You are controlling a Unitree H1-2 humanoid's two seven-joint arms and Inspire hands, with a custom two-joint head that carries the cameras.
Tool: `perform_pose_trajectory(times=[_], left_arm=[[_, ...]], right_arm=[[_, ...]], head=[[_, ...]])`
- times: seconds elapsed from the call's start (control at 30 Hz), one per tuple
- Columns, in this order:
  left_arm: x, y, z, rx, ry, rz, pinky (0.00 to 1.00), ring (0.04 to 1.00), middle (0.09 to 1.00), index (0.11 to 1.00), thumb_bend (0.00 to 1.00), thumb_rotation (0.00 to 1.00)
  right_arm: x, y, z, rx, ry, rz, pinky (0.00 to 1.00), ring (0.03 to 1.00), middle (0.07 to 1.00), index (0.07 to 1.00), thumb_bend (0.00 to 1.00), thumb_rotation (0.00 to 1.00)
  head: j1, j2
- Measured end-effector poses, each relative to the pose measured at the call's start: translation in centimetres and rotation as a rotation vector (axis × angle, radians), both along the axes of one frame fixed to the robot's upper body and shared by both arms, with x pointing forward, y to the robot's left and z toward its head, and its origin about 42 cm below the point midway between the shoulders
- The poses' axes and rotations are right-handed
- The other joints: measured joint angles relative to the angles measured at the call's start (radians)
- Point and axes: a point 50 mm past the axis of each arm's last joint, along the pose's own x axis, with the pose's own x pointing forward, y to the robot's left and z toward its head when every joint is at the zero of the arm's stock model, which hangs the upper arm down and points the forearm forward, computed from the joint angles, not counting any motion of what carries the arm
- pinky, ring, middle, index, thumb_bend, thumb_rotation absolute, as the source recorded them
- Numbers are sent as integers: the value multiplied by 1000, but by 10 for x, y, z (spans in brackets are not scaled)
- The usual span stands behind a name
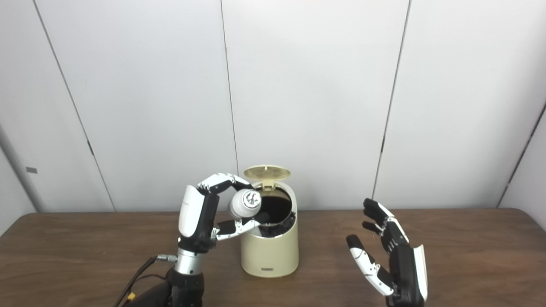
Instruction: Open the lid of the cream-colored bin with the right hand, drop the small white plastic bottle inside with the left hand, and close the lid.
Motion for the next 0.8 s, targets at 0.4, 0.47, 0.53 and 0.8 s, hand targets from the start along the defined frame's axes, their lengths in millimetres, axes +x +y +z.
perform_pose_trajectory(times=[0.4,0.47,0.53,0.8], left_arm=[[-3,4,15,-55,-41,-17,562,474,512,444,502,0],[-3,3,17,-60,-42,-23,564,474,510,446,503,0],[-5,0,20,-70,-50,-37,564,474,511,446,503,0],[-3,-2,26,-88,-42,-48,568,474,512,445,503,0]], right_arm=[[1,1,-5,-4,9,1,729,816,822,795,331,474],[1,1,-4,-6,4,3,728,815,820,795,333,477],[1,1,-5,-6,2,3,730,813,819,794,321,454],[2,3,-5,-7,-3,7,728,806,814,791,327,464]], head=[[3,-3],[2,-5],[0,-6],[-15,-9]])
